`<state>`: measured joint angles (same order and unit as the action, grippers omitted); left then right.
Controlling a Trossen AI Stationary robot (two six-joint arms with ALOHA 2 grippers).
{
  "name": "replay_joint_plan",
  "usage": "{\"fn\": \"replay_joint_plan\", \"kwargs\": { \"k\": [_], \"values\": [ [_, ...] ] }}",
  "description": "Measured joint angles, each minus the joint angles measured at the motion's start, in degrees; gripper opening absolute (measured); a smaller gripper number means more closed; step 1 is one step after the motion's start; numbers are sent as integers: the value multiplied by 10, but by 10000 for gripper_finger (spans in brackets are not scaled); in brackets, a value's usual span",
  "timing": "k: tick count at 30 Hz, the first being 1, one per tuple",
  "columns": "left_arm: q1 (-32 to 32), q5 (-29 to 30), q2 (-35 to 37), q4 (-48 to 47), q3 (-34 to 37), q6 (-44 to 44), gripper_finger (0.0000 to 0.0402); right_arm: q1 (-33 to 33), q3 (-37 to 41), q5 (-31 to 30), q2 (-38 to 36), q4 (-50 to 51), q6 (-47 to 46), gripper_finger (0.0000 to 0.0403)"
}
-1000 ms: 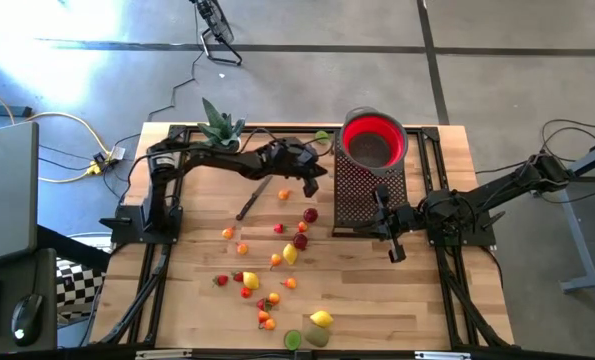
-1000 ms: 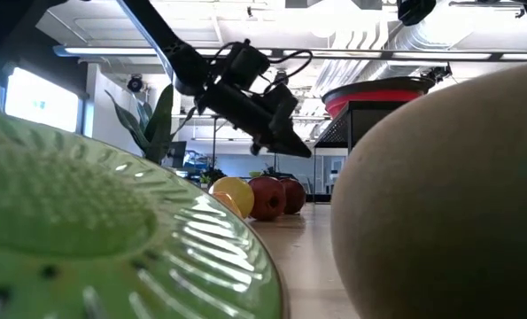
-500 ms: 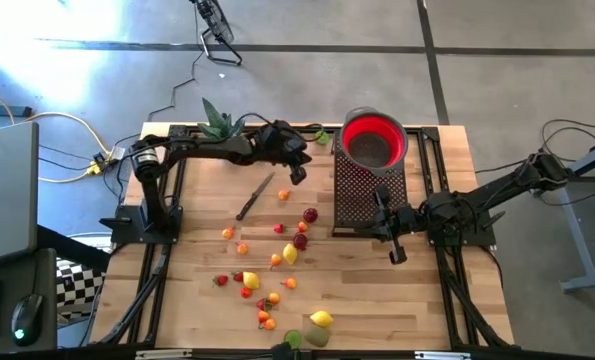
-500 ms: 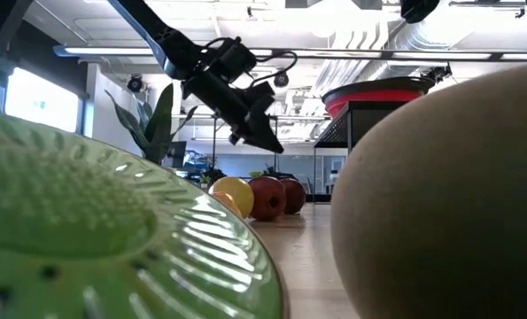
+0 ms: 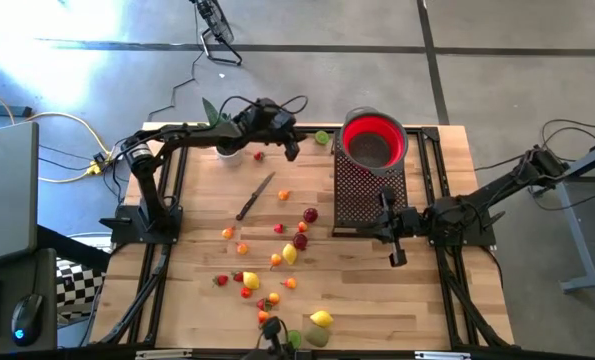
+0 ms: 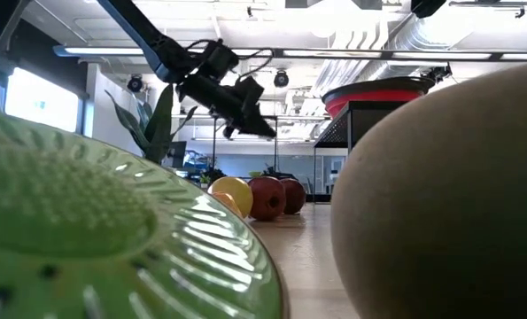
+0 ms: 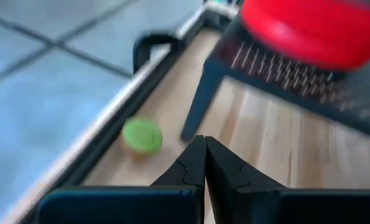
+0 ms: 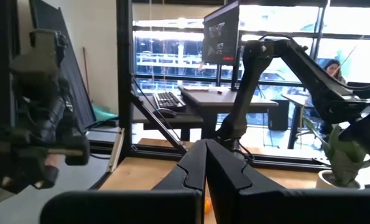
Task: Pick & Place Fruit
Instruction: Put the kiwi into the strainer bowl on the shelf
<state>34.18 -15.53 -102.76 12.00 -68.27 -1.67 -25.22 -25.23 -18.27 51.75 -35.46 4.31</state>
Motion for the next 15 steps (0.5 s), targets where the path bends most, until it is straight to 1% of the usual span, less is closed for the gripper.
{"fn": "replay_joint_plan", "kwargs": {
  "k": [2,4,9,13,15],
  "values": [
    [-1,0,0,-5,-20,7,0,-3,0,0,0,0,3,2],
    [-4,1,-3,-30,-53,23,0,-3,0,0,0,0,3,2],
    [-9,59,-34,-168,-170,78,0,-3,0,-3,0,0,3,2],
    [4,55,-69,-253,-263,87,0,-3,0,-13,0,0,3,2],
    [12,55,-90,-264,-297,87,0,-3,0,-13,0,3,2,3]
  ]
}}
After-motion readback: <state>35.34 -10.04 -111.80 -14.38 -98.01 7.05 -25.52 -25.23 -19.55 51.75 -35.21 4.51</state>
